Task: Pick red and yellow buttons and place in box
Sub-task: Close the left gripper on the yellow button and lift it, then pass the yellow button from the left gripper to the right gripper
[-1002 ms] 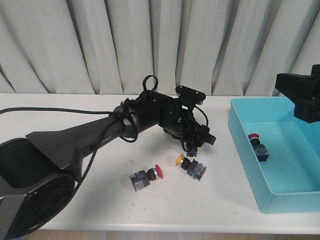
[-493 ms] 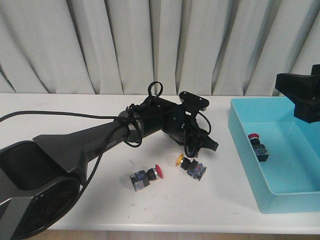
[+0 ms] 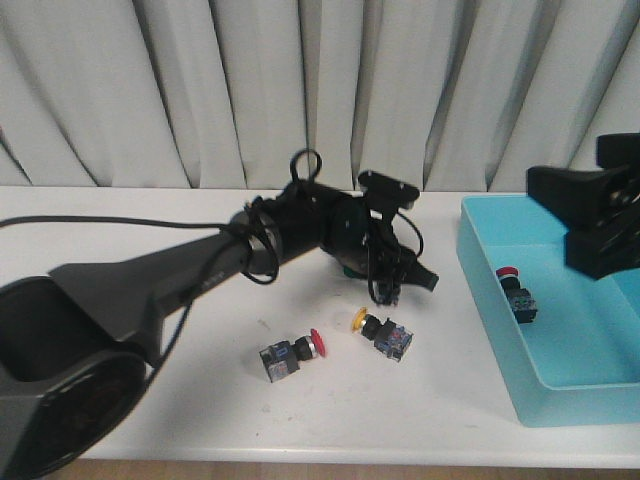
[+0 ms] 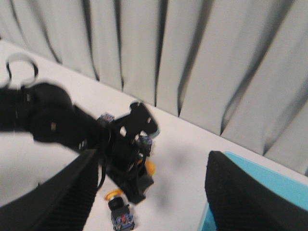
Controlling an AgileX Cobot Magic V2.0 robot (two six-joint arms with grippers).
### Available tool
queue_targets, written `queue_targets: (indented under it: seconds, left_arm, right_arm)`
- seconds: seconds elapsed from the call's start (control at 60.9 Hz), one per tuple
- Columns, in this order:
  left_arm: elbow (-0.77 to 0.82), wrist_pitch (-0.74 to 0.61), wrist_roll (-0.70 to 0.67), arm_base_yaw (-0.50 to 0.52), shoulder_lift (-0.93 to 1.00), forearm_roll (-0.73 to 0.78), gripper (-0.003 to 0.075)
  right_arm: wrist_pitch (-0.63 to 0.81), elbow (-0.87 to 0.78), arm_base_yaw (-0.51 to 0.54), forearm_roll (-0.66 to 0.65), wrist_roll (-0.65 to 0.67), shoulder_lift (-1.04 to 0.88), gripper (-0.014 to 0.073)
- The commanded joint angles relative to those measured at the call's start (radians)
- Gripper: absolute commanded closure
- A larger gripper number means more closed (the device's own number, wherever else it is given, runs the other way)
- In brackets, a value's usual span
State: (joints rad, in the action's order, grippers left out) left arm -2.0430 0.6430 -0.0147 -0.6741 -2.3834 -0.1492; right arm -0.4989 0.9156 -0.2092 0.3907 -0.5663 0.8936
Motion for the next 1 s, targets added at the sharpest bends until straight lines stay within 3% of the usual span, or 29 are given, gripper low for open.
queue_targets:
  seconds: [0.0,0.378,0.64,0.854,0.87,0.985]
  left_arm:
    - [-0.033,-0.001,-0.004,0.013,0.172,-0.013,0.0727]
    - [-0.032,0.269,-0.030,0.121,0.503,-0.013,0.0727]
    - [-0.032,0.332,-0.072,0.139,0.606,-0.023,0.0727]
    - [-0.032,0.391,-0.057,0.138,0.619,-0.078,0.0727]
    - [-0.032,0.372,-0.083,0.138,0.619,-0.128,0.0727]
    - [-0.032,0.342,-0.137,0.138,0.619,-0.174,0.0727]
  right_arm:
    - [0.065,0.025,-0.063,-0.056,-0.015,0.031,0.0132]
    - [0.220,0.025,-0.181,-0.101,-0.041,0.199,0.0132]
    - [0.432,0.025,-0.353,-0.101,-0.221,0.325,0.0128]
    - [0.600,0.025,-0.402,-0.081,-0.212,0.368,0.0072]
    - [0.651,0.025,-0.402,-0.057,-0.211,0.394,0.0037]
    - [0.697,0.025,-0.402,-0.056,-0.211,0.416,0.0037]
